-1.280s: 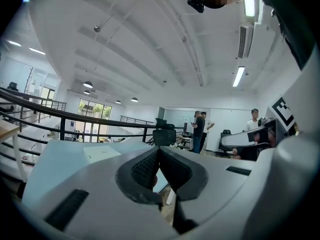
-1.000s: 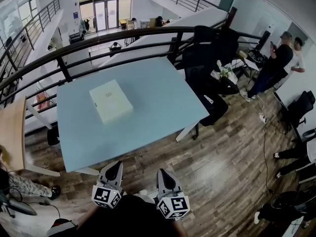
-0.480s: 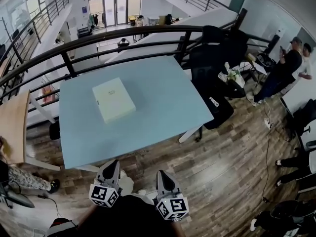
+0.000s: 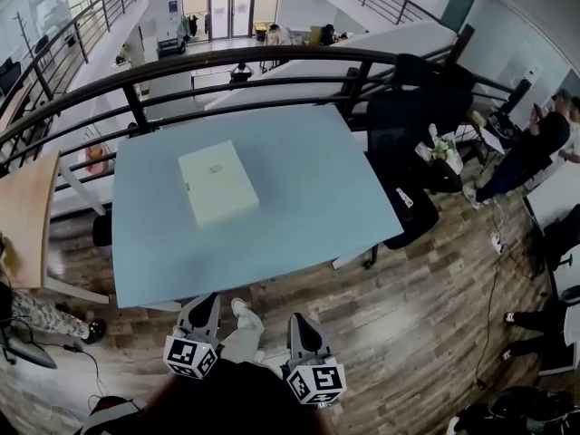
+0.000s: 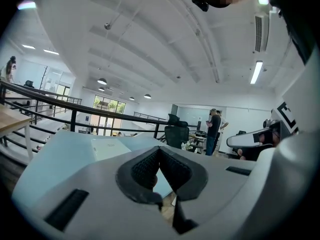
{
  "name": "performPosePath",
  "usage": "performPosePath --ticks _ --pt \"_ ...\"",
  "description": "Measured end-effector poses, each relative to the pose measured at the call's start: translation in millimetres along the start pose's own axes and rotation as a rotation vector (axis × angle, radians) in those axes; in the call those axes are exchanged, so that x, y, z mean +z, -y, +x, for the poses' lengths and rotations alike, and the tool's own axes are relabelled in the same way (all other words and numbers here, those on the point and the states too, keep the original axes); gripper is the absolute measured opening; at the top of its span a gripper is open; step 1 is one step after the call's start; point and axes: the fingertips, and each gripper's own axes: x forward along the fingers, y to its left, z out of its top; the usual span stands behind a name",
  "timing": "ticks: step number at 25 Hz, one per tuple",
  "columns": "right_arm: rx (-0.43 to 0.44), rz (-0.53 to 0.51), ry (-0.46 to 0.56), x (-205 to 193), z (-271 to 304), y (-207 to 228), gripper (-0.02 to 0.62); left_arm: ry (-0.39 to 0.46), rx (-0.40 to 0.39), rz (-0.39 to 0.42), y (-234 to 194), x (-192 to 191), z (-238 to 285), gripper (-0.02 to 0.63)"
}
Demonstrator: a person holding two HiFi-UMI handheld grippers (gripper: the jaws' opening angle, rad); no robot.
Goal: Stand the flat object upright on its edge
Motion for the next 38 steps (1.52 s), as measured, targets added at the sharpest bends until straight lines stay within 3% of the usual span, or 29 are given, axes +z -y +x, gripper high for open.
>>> performPosePath --ticks 16,22,38 --pt "0.100 -0.078 -0.033 39.6 77.5 22.1 0.008 0.029 0.087 -0.039 -27.3 19.2 72.7 0.003" --pt "0.136 -0.105 -0.045 55.7 108.3 27.8 0.008 0.062 0.095 -0.010 -35.7 40.9 97.6 0.003" --pt "0.253 -0.171 -0.071 85.3 209.2 4.9 0.008 0.080 0.234 -0.035 -122.0 57.7 132.4 0.003"
